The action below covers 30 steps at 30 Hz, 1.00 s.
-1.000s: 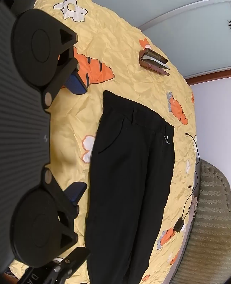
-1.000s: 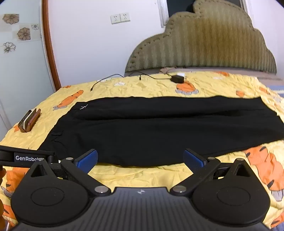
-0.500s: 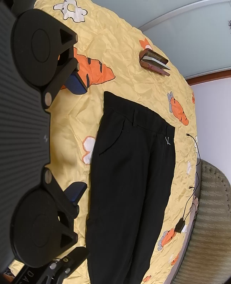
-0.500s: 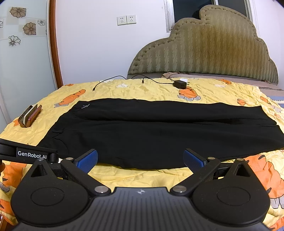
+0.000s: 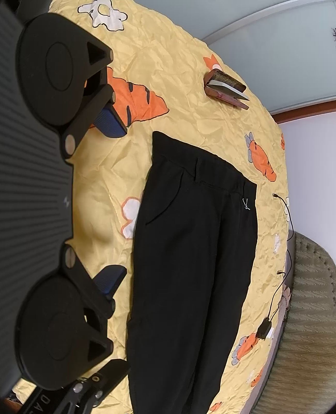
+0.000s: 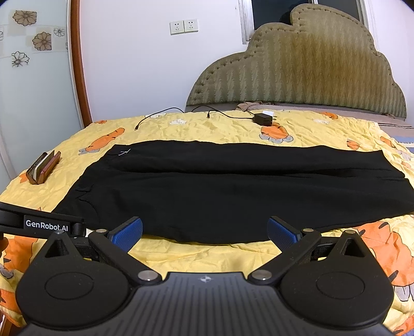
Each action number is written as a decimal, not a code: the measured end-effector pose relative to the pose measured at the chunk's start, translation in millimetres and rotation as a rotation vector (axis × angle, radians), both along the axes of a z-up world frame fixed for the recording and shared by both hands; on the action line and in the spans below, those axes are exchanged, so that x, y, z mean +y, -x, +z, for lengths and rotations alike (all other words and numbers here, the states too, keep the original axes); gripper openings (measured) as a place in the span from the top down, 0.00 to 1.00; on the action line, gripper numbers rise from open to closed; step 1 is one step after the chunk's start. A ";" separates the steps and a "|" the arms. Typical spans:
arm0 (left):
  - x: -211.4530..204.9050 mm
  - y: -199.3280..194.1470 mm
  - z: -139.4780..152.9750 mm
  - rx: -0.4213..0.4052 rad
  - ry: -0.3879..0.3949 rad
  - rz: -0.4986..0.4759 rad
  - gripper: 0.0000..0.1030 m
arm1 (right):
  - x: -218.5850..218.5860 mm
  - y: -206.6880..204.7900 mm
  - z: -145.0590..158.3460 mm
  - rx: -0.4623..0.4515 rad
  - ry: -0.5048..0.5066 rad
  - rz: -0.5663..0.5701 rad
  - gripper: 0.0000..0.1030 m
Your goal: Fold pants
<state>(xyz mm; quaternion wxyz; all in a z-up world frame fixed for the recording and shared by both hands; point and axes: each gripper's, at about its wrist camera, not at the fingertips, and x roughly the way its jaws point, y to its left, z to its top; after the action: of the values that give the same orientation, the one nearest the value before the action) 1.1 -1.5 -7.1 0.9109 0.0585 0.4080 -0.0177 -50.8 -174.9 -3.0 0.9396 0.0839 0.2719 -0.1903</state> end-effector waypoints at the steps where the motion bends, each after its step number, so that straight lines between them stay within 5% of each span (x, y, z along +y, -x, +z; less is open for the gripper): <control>1: 0.1 -0.1 0.0 0.001 0.001 0.000 0.00 | 0.6 -0.1 -0.2 -0.001 -0.001 -0.002 0.00; 30: 2.2 -0.2 0.1 0.001 0.001 -0.001 0.00 | 3.8 0.3 -2.2 0.001 -0.002 -0.005 0.00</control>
<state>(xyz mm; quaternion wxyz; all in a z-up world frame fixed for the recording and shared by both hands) 1.4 0.7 -7.0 0.9107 0.0581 0.4085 -0.0182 -51.1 -171.1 -5.2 0.9389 0.0854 0.2723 -0.1926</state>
